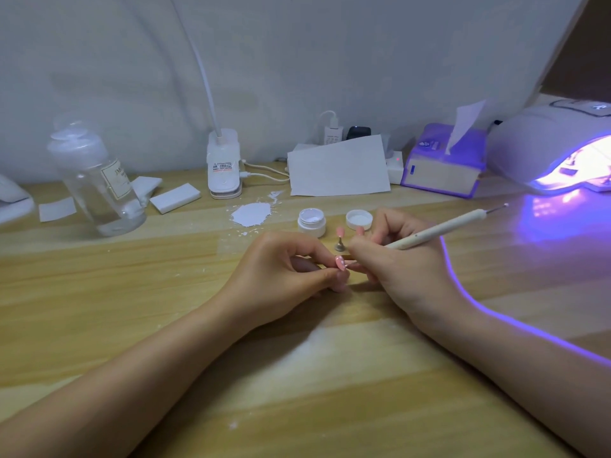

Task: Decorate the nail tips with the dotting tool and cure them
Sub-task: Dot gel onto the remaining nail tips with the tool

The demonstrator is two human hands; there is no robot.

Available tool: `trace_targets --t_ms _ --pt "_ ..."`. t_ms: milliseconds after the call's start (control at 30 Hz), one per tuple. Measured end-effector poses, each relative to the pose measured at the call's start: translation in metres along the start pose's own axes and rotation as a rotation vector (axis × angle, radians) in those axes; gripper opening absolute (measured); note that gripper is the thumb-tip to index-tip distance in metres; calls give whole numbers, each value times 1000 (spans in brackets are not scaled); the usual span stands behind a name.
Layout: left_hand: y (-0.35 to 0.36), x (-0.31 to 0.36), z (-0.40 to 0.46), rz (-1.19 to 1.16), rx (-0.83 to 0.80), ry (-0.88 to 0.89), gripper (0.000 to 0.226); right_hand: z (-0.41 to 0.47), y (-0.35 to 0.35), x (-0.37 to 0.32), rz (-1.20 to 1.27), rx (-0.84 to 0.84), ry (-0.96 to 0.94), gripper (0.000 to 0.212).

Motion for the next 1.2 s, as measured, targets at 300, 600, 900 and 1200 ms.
trace_targets --t_ms 300,600,900,1200 --pt "0 3 0 4 2 10 19 2 -2 4 68 -70 19 41" --pt "0 3 -1 -20 0 17 21 2 -2 6 107 -95 21 42" --pt "0 1 0 10 5 21 21 1 -1 3 74 -99 5 38" --pt "-1 -1 0 15 -3 18 20 2 -1 4 53 -85 15 38"
Point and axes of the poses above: each hand's wrist, its own z-axis towards the middle knuckle, its own y-axis out of the palm, x = y × z, the point moved 1 cm from there along z, towards the middle knuckle, and after that the axes turned 2 degrees about -x, right-handed, at the moved point
